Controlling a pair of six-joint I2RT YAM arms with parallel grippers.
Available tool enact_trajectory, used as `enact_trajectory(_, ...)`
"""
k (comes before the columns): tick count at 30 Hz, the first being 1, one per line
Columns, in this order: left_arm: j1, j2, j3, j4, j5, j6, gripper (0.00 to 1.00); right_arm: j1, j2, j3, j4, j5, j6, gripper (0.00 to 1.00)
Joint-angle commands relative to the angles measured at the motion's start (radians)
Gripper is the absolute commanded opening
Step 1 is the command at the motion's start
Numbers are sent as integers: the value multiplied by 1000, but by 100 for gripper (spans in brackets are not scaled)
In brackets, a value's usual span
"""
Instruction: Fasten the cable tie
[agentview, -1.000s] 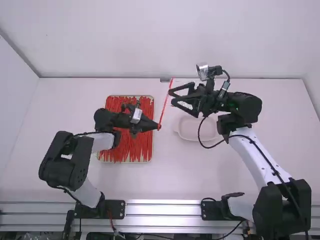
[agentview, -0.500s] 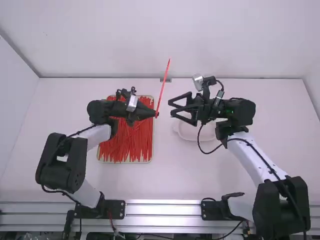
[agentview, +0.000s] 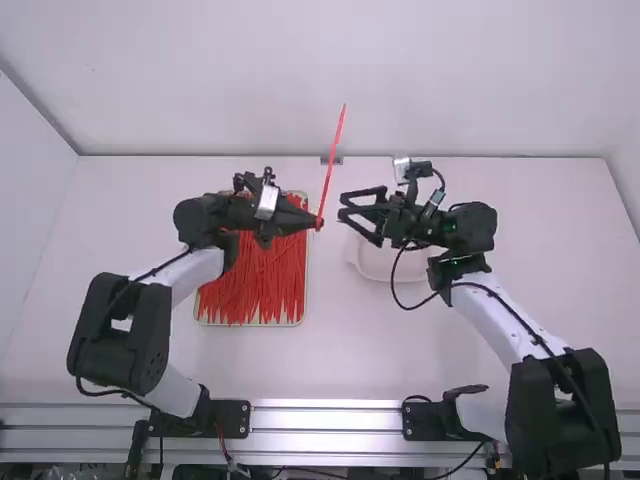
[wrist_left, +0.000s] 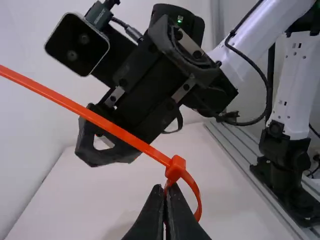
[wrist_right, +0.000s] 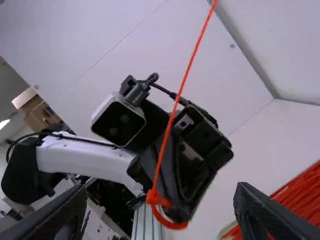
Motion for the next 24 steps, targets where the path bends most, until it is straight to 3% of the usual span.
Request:
enact_trajectory(1,-14,-27,23,8,-20,4,1,36,-13,-5,12,57,-31,75)
enact_trajectory(5,-10,-27,23,7,-26,12,1,60,-13,-5,11,93,-39,72)
enact_trajectory(11,-18,-27,23,-5,-33,24,1,75,-13,-5,11,100,-34,56)
enact_trajectory(17,-28,-27,23,-4,-35,23,1,118,-13,-5,11,132,-39,50)
enact_trajectory(20,-25,-27,23,-4,-33,22,1,131,-13,-5,11,137,-38,38)
enact_trajectory(24,-33,-27,23,1,-33,11,2,123,-13,-5,11,134,-38,0)
